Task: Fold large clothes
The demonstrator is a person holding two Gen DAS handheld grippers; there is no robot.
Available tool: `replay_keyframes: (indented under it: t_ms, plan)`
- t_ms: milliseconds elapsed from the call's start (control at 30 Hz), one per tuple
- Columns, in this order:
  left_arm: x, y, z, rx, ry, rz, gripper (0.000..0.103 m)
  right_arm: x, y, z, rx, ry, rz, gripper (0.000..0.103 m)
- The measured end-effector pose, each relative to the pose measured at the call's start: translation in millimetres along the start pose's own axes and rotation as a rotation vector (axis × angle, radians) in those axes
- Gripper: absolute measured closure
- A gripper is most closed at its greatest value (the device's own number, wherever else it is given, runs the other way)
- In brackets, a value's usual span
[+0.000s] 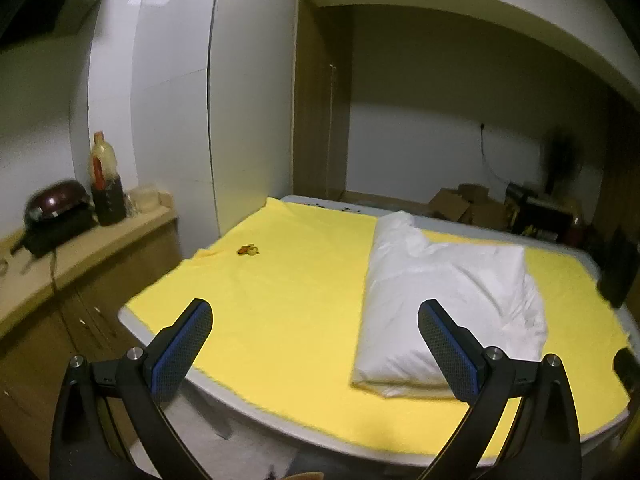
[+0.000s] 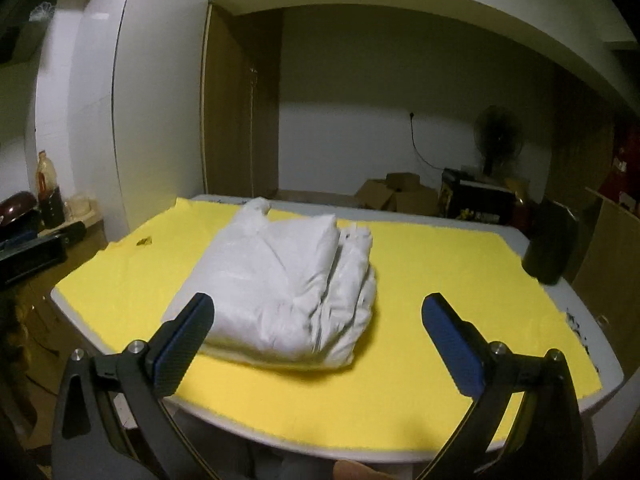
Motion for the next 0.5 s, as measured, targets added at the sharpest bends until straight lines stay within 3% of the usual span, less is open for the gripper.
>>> replay_keyframes:
  t_ms: [133, 233, 500]
  plan:
    - [4.3, 10.2, -15.2, 0.031, 0.010, 0.049, 0.000, -3.5, 11.0, -14.0, -0.017, 0.052, -0.007, 0.000]
    - [15.7, 22.9, -11.4, -0.024, 0.064, 0.060, 0.000, -4.5, 10.1, -19.5, -0.025, 0.059, -0.002, 0.000]
    - [39.8, 53.2, -0.5, -0.129, 0.067, 0.126, 0.000, -9.4, 14.1, -23.5, -0.043, 0.061, -0.035, 0.000]
Point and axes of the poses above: each gripper's, at about its wrist camera, not at the fingertips, and z roughly the way its jaws point, x to its right, y to its underside, the point moved 7 cm from there along z, roughly the way its jaws point, and after that the axes turned 10 degrees about x, right-handed, at the moved point
